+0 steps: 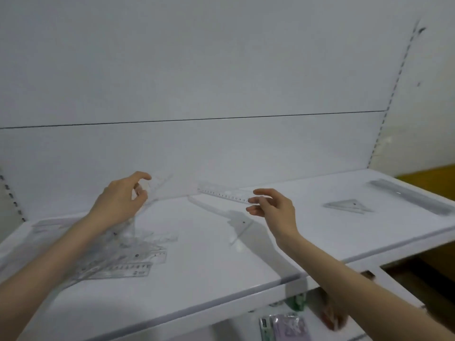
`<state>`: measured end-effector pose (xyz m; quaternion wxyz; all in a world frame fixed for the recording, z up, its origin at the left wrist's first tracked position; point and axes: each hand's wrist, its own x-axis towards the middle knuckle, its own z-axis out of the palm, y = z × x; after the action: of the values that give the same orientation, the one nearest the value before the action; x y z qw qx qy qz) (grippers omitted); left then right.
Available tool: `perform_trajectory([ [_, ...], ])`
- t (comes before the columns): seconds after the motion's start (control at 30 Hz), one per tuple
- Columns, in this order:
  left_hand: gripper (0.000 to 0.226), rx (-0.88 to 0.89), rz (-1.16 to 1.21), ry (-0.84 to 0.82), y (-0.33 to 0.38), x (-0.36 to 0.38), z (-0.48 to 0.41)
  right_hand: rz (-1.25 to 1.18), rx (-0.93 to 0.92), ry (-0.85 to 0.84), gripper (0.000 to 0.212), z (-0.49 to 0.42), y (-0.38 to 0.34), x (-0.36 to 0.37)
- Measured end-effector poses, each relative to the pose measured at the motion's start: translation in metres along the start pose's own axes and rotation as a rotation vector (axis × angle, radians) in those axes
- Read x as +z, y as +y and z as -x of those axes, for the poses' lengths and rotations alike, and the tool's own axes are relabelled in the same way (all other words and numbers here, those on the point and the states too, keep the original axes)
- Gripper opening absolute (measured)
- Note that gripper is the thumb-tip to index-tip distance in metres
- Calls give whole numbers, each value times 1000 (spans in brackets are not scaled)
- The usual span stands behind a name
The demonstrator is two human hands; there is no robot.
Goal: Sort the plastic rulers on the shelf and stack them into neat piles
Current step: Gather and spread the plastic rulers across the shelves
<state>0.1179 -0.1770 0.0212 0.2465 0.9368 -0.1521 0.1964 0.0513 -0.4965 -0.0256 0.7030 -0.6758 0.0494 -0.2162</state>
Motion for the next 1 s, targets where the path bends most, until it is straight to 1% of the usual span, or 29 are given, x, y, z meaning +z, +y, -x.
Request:
perform_trajectory([
  [0.17,42,85,54,-154,102,63,-32,-31,-24,98,21,-19,-9,-94],
  [0.27,46,184,122,-189,161,105,-50,-45,-36,153,17,-32,-9,-161],
  [0.33,51,263,165,-199,201,136,-62,-6,-56,191,15,-43,-7,-212],
  [0.43,58,352,143,-220,262,183,-77,180,-105,226,15,-66,0,-295],
  [0.53,46,341,68,-257,320,229,-88,480,-189,261,18,-90,8,-377],
  [0.6,34,295,93,-268,352,257,-94,688,-250,274,22,-107,10,-424],
  [0.67,32,263,110,-300,375,280,-97,845,-304,219,24,-124,14,-459],
  [0.77,47,258,116,-408,393,301,-98,1068,-418,27,21,-144,26,-489],
  [0.8,50,249,120,-434,399,306,-99,1153,-453,-45,20,-149,33,-497],
  [0.87,53,219,144,-452,408,315,-99,1285,-483,-135,21,-156,41,-508],
  [0.93,51,206,132,-451,419,320,-98,1328,-537,-184,26,-160,43,-513],
  [1.0,46,231,35,-438,431,323,-98,1327,-623,-185,33,-164,39,-514],
])
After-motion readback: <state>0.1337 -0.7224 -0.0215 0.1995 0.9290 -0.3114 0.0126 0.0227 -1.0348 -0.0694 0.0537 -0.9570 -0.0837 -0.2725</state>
